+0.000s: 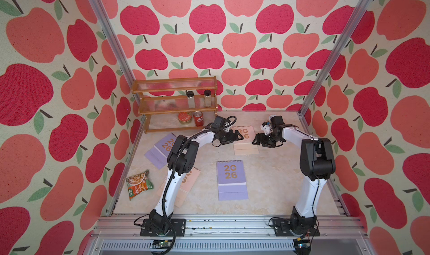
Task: Stack the calendars
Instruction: Pick up the calendar at the center of the board.
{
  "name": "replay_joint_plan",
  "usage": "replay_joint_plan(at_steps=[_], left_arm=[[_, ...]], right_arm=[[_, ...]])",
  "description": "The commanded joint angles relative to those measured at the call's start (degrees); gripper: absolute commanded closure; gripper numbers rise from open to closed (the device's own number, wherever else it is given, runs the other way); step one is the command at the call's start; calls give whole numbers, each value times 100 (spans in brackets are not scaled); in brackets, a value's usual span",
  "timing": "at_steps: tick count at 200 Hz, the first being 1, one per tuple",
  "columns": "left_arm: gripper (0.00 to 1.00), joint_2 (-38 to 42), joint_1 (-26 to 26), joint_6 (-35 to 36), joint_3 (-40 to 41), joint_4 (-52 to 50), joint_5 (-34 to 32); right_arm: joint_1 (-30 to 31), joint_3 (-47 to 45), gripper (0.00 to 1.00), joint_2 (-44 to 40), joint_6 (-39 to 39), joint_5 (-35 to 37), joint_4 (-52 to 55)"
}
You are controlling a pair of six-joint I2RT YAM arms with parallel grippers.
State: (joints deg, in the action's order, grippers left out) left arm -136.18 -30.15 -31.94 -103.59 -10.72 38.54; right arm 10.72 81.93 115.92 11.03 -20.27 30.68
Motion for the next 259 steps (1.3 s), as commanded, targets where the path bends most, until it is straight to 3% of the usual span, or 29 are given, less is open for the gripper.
replay_joint_plan(at_steps=[1, 55, 103, 162, 209, 259], left_arm=[[11, -185, 13, 76, -109, -364, 40], [13, -373, 33, 109, -352, -583, 176], [17, -636, 29, 162, -702, -834, 569], [18, -590, 66, 215, -627, -853, 652], [18, -526, 158, 231, -540, -809, 663], [18, -497, 183, 257, -513, -784, 716]], right_arm=[[44, 271, 22, 290, 31, -81, -86], [39, 743, 27, 878, 56, -297, -100], [66, 667, 32, 943, 253, -1146, -533], [17, -93, 42, 74, 1008, -2233, -1769], [4, -521, 46, -623, 1261, -2429, -2048], [126, -761, 47, -537, 1350, -2332, -2099]])
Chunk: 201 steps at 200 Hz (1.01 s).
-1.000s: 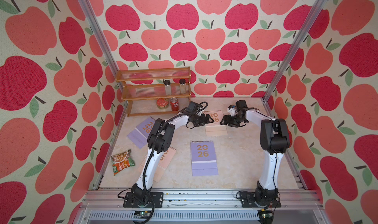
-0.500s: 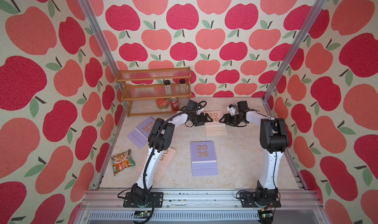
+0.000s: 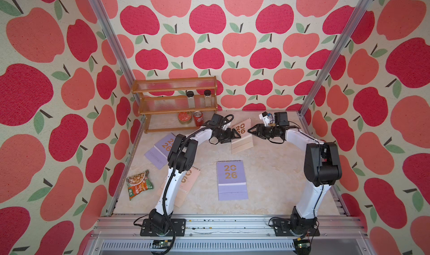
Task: Stack the calendars
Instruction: Pick up the calendar at the center of the board.
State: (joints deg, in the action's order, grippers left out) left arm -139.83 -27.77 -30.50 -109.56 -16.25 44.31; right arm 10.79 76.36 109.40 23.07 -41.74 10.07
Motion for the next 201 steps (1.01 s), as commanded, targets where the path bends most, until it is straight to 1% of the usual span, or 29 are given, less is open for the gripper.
replay_joint_plan(at_steps=[1, 39, 62, 75, 93, 115, 130, 160, 178, 201], left_arm=[[18, -132, -59, 114, 84, -226, 139], [19, -80, -62, 115, 162, -168, 148], [19, -49, -68, 119, 202, -144, 148], [19, -36, -70, 131, 224, -148, 148], [19, 3, -69, 158, 261, -127, 120], [20, 257, -53, 152, 608, 179, -85], [19, 537, -16, 152, 917, 421, -278], [15, 1203, 149, 74, 1646, 1055, -617], [10, 1733, 273, -7, 2193, 1582, -819], [4, 2422, 390, 161, 2689, 1792, -1143]], right_arm=[[123, -211, 47, 124, 150, -181, -39], [301, -174, 50, 360, 223, 43, -66], [328, -109, 57, 449, 263, 138, -85], [328, -71, 64, 476, 264, 193, -92], [328, -54, 77, 481, 234, 310, -78], [358, -24, 100, 389, 96, 528, 48], [363, -95, 100, 186, 23, 612, 61], [364, -386, 100, -489, 20, 733, -39], [383, -644, 100, -880, 195, 577, -216], [534, -1157, 100, -1361, 540, 389, -584]])
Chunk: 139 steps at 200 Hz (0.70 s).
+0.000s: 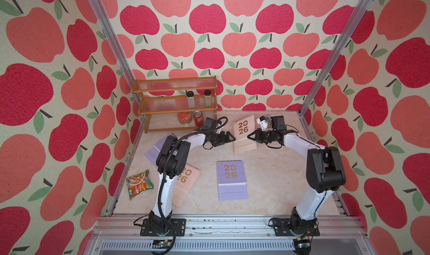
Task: Stack the calendars
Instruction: Pick up the calendar at the center of the board, then place the calendar at the calendar.
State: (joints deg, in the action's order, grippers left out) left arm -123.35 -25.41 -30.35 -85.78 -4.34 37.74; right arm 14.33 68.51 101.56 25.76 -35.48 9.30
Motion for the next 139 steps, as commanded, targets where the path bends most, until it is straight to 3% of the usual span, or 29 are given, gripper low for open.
replay_joint_plan(at_steps=[1, 17, 71, 139], left_arm=[[4, 802, 161, 158, 322, 601, -495], [0, 1210, 225, 296, 566, 567, -539], [0, 2619, 430, 666, 1680, 411, -862], [0, 3695, 573, 808, 2567, 321, -971]], right_arm=[[186, -399, 100, -598, 294, -242, -530], [380, -849, 100, -917, 613, -355, -872], [1279, -2360, 100, -1708, 1976, -582, -2355], [2284, -3605, 100, -2029, 2878, 13, -3576]])
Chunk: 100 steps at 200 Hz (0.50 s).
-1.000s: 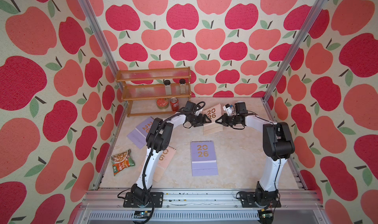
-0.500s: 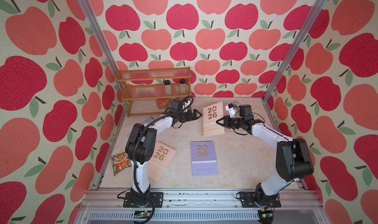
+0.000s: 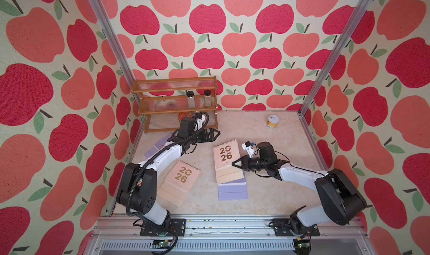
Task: Stack the calendars
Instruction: Place the calendar at the calendar.
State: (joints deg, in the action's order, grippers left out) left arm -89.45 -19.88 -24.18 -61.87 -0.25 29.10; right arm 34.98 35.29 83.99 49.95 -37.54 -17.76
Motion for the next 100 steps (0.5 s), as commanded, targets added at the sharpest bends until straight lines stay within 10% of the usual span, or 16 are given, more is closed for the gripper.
replay_joint_plan(at_steps=[1, 100], left_arm=[[0, 309, 19, 193, 184, -93, -107], [0, 545, 37, 223, 349, -95, 49]], right_arm=[[228, -297, 100, -279, 461, 228, -870], [545, -1297, 100, -1907, 410, 838, -4]])
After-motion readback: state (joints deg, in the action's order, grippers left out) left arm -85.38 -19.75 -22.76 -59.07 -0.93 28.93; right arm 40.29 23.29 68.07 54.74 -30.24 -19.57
